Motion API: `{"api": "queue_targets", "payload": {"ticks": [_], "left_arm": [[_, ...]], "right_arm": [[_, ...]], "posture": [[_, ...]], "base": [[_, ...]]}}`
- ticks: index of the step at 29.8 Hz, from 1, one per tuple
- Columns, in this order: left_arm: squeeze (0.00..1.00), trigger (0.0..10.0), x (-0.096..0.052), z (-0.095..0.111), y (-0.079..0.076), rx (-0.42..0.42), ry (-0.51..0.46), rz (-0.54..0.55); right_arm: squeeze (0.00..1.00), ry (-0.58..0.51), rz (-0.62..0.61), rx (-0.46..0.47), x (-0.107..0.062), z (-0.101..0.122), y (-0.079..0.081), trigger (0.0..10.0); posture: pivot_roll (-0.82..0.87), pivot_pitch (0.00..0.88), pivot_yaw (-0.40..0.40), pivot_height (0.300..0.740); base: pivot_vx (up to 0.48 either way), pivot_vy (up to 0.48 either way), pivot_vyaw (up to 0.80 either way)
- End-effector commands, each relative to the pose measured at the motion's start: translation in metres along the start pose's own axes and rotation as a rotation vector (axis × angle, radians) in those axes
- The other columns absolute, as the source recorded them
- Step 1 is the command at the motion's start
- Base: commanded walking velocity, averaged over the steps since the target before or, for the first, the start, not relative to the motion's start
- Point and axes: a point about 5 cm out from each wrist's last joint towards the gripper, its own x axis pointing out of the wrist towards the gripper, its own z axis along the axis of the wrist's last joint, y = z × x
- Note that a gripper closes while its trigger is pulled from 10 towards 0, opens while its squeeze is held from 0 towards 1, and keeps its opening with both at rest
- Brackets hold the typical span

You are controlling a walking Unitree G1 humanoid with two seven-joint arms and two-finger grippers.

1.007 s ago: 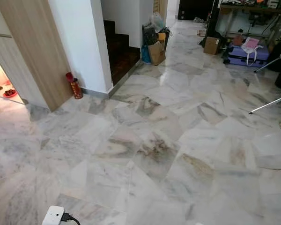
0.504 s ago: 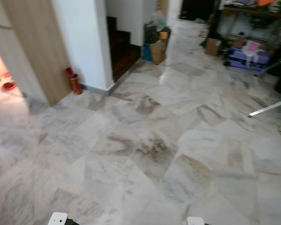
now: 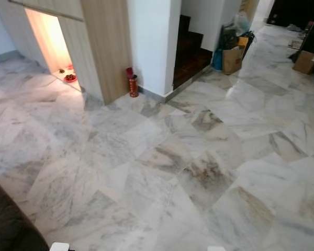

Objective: Move the pillow to the sofa from floor

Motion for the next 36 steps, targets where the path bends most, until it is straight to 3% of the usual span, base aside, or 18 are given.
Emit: {"api": "queue_targets", "payload": {"ticks": [1,18,28,36], "left_arm": [[0.0,10.0,-0.001,-0.01,-0.002,-0.013,0.036,-0.005],[0.0,10.0,-0.002,-0.015,-0.002,0.004,0.053,0.0],[0.0,10.0,0.0,-0.009,-0.013,0.012,0.036,-0.006],[0.0,10.0,0.0,-0.004,-0.004,0.045,0.018,-0.001]], "right_arm": [[0.0,0.003,-0.009,-0.015,-0.001,-0.002,-0.004,10.0],[0.0,0.003,0.012,-0.038,0.0,0.0,-0.001,10.0],[0.0,0.014,0.009,-0.027,-0.001,-0.003,0.0,10.0],[0.0,0.015,-0.002,-0.003,0.0,-0.003,0.002,10.0]], "posture": [[-0.07,0.025,-0.005,0.74],[-0.07,0.034,0.001,0.74],[-0.06,0.032,0.002,0.74],[-0.06,0.035,0.016,0.74]], "base": [[0.0,0.0,0.8],[0.0,0.0,0.8],[0.0,0.0,0.8],[0.0,0.0,0.8]]}}
